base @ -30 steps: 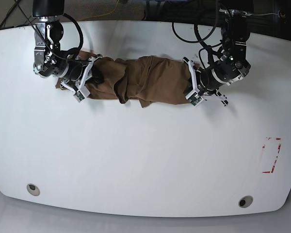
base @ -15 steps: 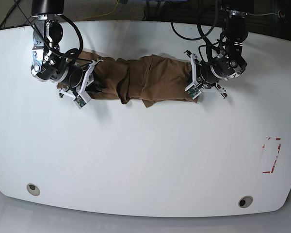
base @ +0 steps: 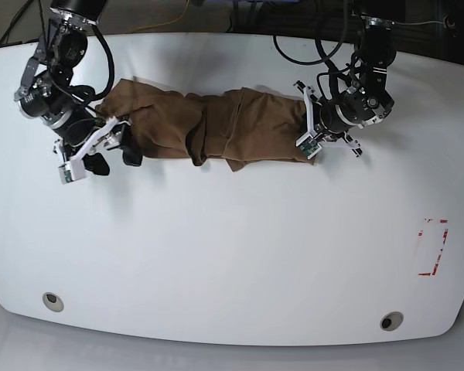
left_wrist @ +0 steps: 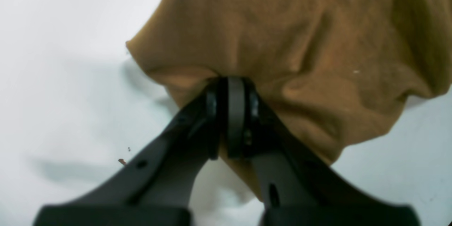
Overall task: Layout the t-shirt on the table in an organized manner, then fold the t-shirt properly
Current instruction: 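Move the right gripper to the strip's other end and grasp it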
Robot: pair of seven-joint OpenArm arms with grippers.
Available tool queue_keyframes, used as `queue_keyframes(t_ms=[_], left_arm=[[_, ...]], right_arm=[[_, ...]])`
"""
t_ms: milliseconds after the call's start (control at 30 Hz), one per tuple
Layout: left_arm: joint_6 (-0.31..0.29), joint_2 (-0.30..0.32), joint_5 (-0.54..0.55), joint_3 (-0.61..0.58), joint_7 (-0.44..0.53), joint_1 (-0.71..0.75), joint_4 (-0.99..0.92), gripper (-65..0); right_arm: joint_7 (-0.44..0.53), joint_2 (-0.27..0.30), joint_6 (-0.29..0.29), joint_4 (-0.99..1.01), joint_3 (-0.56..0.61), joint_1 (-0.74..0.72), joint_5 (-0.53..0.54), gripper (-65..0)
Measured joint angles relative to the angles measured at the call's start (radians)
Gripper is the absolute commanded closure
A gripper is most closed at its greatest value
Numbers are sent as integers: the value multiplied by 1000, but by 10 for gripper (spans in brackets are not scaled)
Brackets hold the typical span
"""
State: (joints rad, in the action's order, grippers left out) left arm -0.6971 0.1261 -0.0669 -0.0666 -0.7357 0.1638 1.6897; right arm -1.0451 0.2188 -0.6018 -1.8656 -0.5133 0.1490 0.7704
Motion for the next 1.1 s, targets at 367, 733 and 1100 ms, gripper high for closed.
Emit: queue_keyframes(t_ms=[367,733,1100], left_arm=[[0,2,1,0,1,0,-2,-25],[0,2,3,0,1,0,-2,-25],[0,2,3,0,0,-3,-2,-25]], right_arm=[[-4,-19,12,191,-230,47,148,-471],[1,18,0,336,-255,35,154,-471],[4,37,-28,467,-253,21,151,-471]])
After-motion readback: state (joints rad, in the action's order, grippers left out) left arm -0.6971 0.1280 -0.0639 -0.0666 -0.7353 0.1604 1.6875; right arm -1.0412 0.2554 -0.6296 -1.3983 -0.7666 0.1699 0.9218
